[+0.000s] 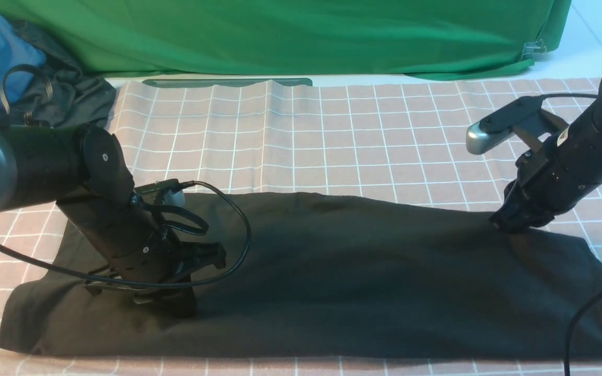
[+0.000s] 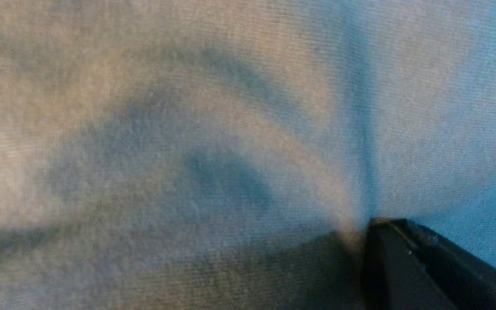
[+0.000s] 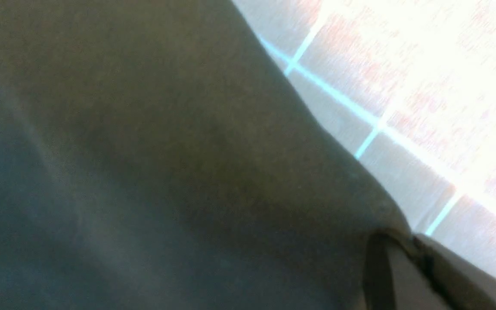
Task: Fold a long-sleeved shirt over a pink coffee tablecloth.
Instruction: 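Pull the folded dark garment lengthwise by its ends to straighten it flat on the table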
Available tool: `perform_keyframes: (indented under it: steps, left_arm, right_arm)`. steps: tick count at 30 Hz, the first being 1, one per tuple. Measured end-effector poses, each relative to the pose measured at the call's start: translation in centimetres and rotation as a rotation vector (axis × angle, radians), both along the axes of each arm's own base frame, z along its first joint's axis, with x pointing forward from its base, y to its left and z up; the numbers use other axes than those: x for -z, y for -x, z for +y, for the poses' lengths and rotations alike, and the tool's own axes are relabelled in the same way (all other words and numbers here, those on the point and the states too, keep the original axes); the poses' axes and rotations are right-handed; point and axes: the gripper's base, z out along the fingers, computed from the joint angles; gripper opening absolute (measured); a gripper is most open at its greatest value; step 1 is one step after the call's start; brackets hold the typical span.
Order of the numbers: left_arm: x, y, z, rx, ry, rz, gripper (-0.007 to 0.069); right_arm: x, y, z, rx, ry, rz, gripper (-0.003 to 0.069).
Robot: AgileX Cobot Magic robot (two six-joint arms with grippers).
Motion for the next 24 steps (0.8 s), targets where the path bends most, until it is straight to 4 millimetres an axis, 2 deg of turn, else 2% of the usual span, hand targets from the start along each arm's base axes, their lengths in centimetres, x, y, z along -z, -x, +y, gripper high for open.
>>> perform_keyframes:
  steps: [5,7,9,13,16,20,24]
  left_arm:
    - [0.0,0.0,0.0,0.000,0.001,0.004,0.0013]
    - [0.0,0.1,0.0,0.001,0.001,0.007,0.0013]
    - [0.0,0.1,0.0,0.002,0.001,0.012,0.0013]
    - [0.0,0.1,0.0,0.002,0.000,0.011,0.0013]
    - [-0.5,0.0,0.0,-0.003,0.000,-0.005,0.0013]
    - [-3.2,0.0,0.1,-0.027,0.014,-0.101,0.0013]
    - [-7.3,1.0,0.5,-0.079,0.027,-0.245,0.0013]
  right_arm:
    - [0.2,-0.8,0.1,0.011,-0.006,-0.066,0.0065]
    - [0.7,-1.1,0.1,0.012,-0.002,-0.074,0.0091]
    - [1.2,-1.4,0.1,0.010,0.005,-0.075,0.0127]
    - [1.7,-1.7,0.0,0.002,0.026,-0.086,0.0244]
    - [1.4,-1.7,-0.1,0.044,0.023,-0.078,0.0291]
    - [-0.9,-0.8,-0.3,0.123,-0.003,-0.042,0.0227]
    - [-4.3,1.0,-0.3,0.170,-0.046,-0.055,0.0071]
